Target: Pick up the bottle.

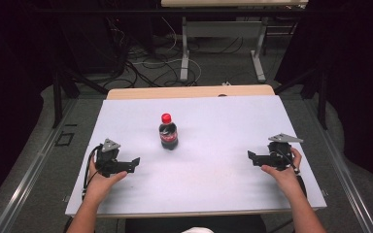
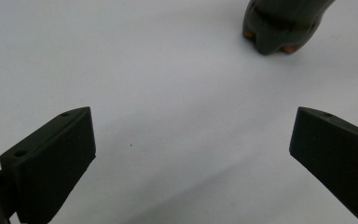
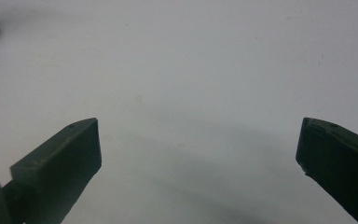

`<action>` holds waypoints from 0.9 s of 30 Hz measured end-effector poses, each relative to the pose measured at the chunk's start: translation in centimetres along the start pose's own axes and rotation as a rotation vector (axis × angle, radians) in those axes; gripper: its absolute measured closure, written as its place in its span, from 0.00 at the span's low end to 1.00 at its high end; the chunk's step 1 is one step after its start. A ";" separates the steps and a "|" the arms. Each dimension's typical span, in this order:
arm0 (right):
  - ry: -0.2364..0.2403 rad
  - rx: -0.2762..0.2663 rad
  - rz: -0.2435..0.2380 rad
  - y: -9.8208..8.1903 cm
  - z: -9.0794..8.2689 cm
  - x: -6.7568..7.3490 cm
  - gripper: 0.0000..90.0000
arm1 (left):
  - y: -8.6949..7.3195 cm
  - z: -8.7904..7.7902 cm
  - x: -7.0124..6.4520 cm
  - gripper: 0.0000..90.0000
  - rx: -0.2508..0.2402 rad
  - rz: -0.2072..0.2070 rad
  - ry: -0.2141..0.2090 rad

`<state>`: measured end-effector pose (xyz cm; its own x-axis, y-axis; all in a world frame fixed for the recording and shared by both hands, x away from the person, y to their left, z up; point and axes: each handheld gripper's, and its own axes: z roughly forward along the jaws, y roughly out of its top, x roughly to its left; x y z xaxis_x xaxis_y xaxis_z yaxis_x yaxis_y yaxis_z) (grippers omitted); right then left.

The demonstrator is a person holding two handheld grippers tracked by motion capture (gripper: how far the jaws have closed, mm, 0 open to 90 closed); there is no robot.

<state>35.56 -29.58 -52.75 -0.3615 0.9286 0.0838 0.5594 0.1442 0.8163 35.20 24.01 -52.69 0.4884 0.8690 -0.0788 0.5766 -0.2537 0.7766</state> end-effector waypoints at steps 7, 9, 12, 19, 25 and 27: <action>0.032 -0.036 -0.024 0.6 -2.8 1.3 0.00 | 1.7 -1.9 -1.5 0.01 -0.105 0.014 -0.022; 0.030 -0.032 -0.021 0.6 -2.9 1.4 0.00 | 2.3 -2.0 -1.9 0.01 -0.130 -0.009 -0.056; 0.040 -0.038 -0.021 0.7 -2.9 1.5 0.00 | 3.3 -1.3 -2.3 0.04 -0.151 -0.013 -0.068; 0.063 -0.053 -0.034 0.8 -2.7 2.2 0.00 | 5.8 2.6 -3.3 0.07 -0.170 -0.022 -0.108; 0.059 -0.059 -0.061 0.7 -2.5 2.1 0.00 | 6.7 6.3 -4.8 0.08 -0.144 0.035 -0.120; 0.066 -0.054 -0.048 0.7 -2.5 2.2 0.00 | 6.9 7.3 -5.2 0.08 -0.135 0.059 -0.117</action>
<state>33.31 -28.30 -50.63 -0.4364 0.8962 0.0793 0.4999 0.1683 0.8496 41.40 14.69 -51.48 0.5958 0.7973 -0.0966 0.4554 -0.2363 0.8584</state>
